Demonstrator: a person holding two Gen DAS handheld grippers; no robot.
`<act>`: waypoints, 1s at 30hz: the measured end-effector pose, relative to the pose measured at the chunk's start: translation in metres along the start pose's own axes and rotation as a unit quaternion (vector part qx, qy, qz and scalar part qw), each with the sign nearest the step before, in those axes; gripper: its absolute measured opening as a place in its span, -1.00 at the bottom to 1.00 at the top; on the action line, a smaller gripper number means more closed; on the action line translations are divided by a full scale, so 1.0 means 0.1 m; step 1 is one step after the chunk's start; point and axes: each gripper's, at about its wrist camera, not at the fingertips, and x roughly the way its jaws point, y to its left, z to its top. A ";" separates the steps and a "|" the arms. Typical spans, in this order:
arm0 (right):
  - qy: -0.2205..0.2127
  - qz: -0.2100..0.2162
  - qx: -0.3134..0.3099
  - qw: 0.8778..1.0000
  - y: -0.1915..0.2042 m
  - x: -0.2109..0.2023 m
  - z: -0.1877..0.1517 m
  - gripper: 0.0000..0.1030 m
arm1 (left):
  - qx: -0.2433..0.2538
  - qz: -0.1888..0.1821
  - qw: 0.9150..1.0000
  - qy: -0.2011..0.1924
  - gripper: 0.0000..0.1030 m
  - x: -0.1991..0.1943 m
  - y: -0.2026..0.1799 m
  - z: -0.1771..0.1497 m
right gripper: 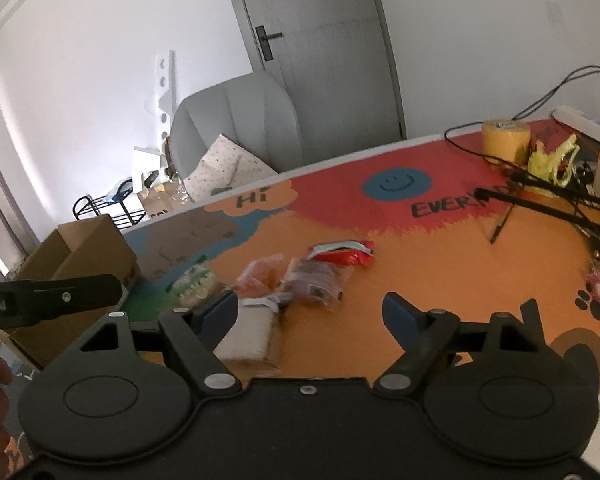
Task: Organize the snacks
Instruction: 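Move both grippers back over the remaining snacks on the mat, then grasp the clear wrapped bar with the left gripper while the right grasps the brown bread packet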
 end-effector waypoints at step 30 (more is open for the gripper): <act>0.035 0.020 0.021 0.999 -0.10 0.75 0.13 0.29 | 0.000 0.023 0.998 0.064 0.04 0.68 0.07 -0.24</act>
